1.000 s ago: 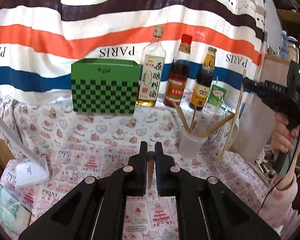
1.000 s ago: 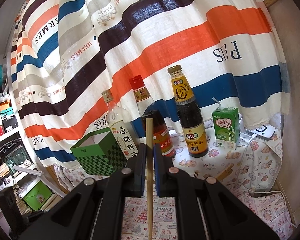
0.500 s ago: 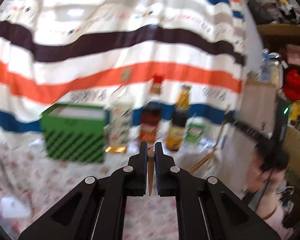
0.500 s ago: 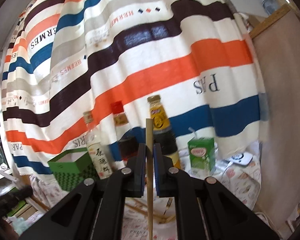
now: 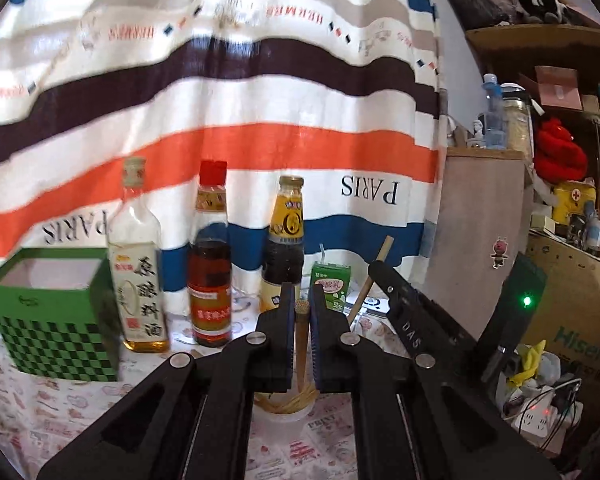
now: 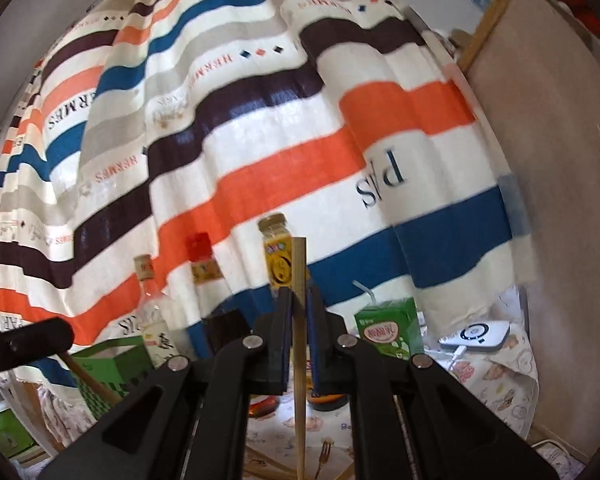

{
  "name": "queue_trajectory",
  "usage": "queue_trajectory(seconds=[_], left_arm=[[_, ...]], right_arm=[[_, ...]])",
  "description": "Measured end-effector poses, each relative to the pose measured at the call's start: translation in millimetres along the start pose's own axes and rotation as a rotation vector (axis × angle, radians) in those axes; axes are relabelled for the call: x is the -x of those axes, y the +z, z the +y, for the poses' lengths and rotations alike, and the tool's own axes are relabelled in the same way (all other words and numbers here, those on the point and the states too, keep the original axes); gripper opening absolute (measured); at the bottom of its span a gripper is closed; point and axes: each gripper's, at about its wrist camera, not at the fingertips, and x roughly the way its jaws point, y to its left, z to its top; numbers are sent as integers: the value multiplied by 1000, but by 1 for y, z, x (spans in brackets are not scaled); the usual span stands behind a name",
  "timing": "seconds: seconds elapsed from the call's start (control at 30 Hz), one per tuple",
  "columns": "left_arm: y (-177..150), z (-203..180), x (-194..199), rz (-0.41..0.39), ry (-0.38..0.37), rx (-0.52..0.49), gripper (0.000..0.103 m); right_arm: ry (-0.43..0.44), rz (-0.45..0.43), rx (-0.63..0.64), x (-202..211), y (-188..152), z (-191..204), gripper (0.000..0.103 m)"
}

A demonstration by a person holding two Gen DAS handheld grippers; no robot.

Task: Organize utensils
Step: 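Carry both held chopsticks up over the clear plastic cup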

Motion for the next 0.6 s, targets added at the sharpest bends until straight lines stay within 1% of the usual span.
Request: queue_trajectory(seconds=[0.03, 0.1, 0.27, 0.4, 0.47, 0.53, 0.6], left_arm=[[-2, 2, -5, 9, 5, 2, 6], [-6, 4, -17, 28, 40, -7, 6], [-24, 13, -37, 88, 59, 4, 6], [-34, 22, -47, 119, 76, 25, 6], [-37, 27, -50, 123, 91, 38, 6], [-41, 31, -53, 110, 97, 36, 6], [-43, 34, -55, 102, 114, 21, 6]], right_arm=[[-7, 3, 9, -2, -2, 1, 7], [-17, 12, 21, -6, -6, -1, 7], [-23, 70, -2, -19, -17, -8, 7], [-33, 160, 1, -35, -24, -11, 7], [-27, 196, -11, -41, -27, -15, 7], [-27, 218, -20, -44, -29, -18, 7], [-39, 224, -18, -45, -30, -20, 7]])
